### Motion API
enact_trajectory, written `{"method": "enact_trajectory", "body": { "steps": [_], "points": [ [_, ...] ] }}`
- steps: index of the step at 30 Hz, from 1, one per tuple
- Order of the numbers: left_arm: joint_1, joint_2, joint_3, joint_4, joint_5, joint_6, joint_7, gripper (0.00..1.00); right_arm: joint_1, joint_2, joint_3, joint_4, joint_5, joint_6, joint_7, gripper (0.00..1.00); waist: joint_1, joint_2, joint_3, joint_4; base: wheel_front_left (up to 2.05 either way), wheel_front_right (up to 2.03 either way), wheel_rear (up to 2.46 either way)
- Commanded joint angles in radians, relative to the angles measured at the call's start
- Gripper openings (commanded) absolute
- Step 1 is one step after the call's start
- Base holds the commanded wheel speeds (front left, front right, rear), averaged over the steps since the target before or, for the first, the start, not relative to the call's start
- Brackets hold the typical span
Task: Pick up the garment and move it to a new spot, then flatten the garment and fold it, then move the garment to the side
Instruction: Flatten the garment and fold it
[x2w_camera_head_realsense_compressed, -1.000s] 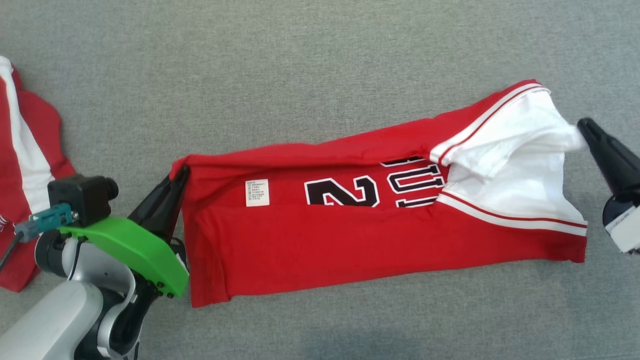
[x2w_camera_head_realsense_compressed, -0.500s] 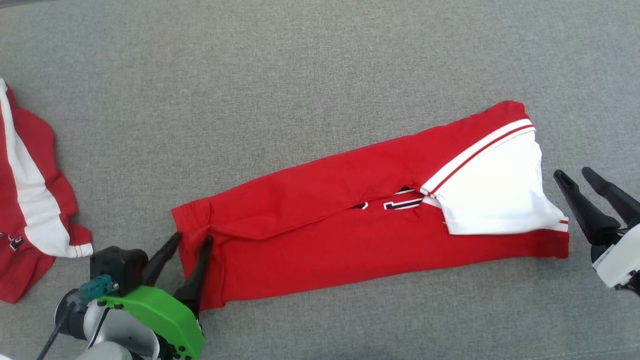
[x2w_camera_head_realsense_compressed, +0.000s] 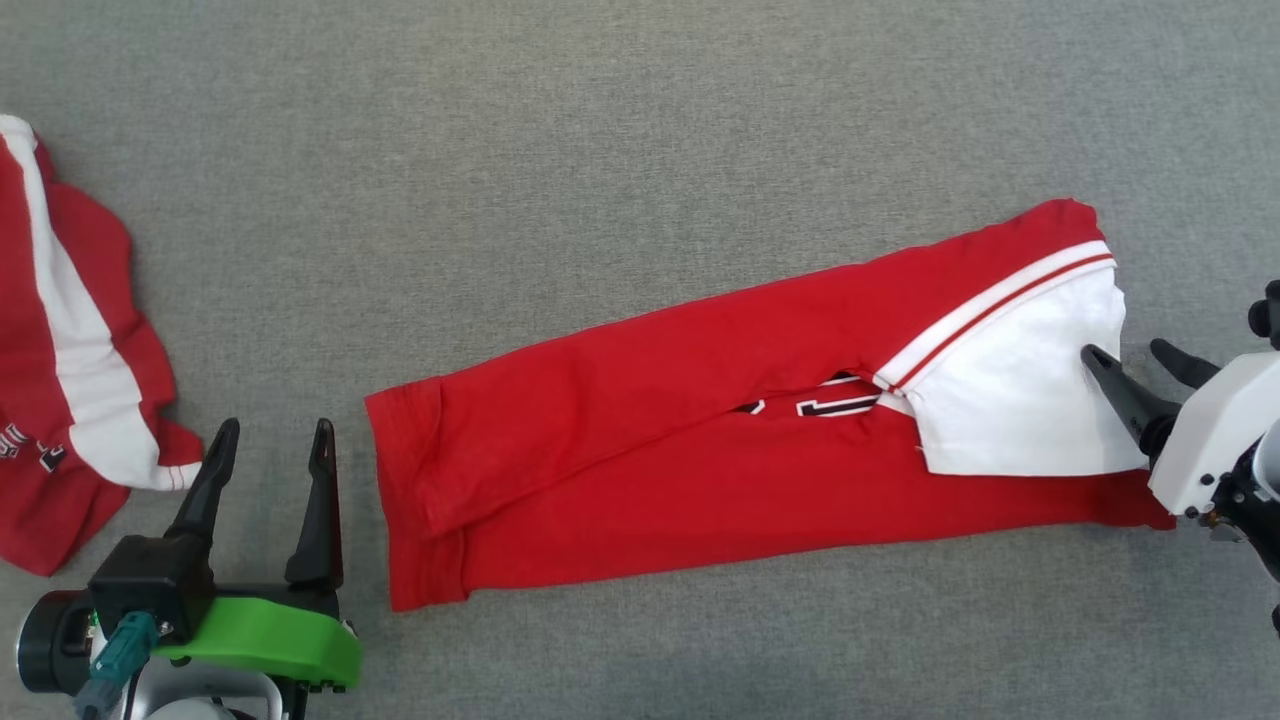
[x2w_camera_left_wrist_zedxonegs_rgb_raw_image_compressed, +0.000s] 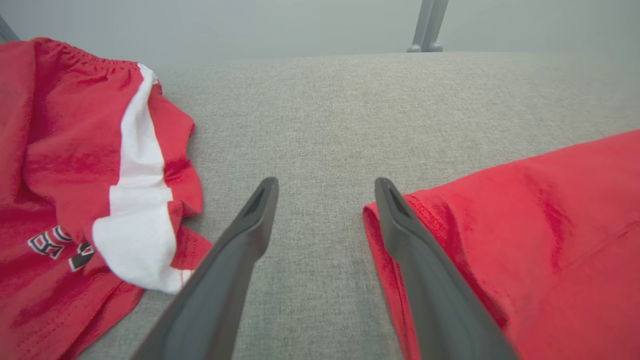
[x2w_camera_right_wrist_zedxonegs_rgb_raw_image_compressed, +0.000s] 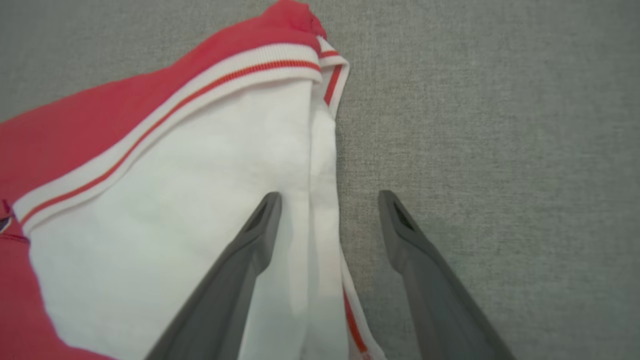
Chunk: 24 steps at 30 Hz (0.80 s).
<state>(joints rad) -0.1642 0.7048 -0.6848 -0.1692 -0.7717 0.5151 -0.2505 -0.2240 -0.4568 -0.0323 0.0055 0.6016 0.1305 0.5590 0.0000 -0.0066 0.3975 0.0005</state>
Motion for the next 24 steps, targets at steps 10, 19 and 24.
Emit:
{"method": "enact_trajectory", "body": {
  "steps": [10,19,24],
  "points": [
    [0.121,-0.128,0.224,-0.021,0.138,-0.1,-0.014,1.0,-0.058,0.038,0.078,0.2,0.168,0.002,0.025,0.0,0.0,0.0066,-0.012,0.06,0.0,0.0,0.0],
    [0.22,-0.212,0.391,0.012,0.218,-0.222,-0.015,1.0,-0.033,-0.099,-0.032,0.251,0.267,-0.001,0.03,0.0,0.0,0.0066,-0.056,0.027,0.0,0.0,0.0],
    [0.25,-0.264,0.425,0.042,0.254,-0.293,-0.015,1.0,-0.037,-0.166,-0.158,0.282,0.242,0.0,0.026,0.0,0.0,0.0066,-0.081,0.015,0.0,0.0,0.0]
  ]
}}
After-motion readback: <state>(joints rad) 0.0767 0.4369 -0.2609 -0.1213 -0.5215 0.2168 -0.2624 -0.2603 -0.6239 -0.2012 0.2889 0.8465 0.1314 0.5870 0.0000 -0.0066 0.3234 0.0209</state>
